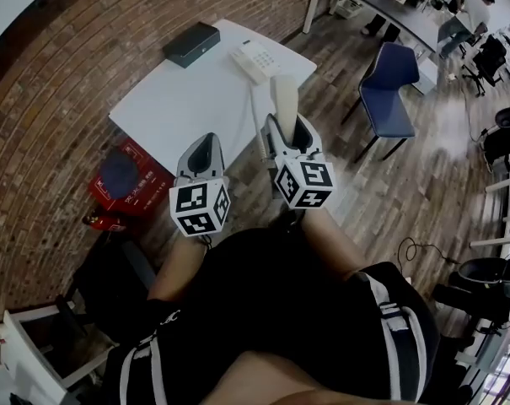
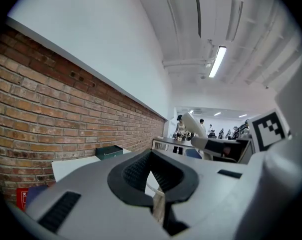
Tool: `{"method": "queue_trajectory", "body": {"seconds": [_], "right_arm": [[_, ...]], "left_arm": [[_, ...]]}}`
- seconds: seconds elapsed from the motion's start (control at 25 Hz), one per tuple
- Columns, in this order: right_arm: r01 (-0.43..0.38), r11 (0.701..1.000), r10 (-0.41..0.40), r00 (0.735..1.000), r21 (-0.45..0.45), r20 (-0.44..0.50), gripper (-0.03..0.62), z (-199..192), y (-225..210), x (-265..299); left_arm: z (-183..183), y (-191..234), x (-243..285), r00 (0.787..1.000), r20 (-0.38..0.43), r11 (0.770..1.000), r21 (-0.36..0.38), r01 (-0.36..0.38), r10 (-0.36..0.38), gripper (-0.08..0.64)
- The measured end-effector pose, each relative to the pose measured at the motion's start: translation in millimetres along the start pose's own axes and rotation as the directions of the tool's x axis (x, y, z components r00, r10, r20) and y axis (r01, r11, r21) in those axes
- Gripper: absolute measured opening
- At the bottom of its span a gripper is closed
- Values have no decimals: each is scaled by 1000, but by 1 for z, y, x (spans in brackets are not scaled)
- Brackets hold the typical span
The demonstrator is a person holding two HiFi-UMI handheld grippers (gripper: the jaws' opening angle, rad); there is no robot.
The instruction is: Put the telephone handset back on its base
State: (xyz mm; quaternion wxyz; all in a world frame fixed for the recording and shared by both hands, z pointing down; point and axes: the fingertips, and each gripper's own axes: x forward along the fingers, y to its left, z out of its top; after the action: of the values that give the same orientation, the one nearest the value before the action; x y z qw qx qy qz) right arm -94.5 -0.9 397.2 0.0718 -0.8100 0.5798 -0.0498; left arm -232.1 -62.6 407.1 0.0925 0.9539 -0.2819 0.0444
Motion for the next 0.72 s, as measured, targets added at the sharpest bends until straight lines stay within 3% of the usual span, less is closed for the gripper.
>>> {"method": "queue_trajectory", "body": {"seconds": [0.4,0.72], "right_arm": [[-51,998,52,998,-43,34,199,12,0,38],[-108,992,110,993,-68,29,199,19,-40,85]], "left_arm": [[16,15,29,999,52,1000,10,-13,13,-5],[21,3,88,996,68,999,-3,-54,54,-5]]}}
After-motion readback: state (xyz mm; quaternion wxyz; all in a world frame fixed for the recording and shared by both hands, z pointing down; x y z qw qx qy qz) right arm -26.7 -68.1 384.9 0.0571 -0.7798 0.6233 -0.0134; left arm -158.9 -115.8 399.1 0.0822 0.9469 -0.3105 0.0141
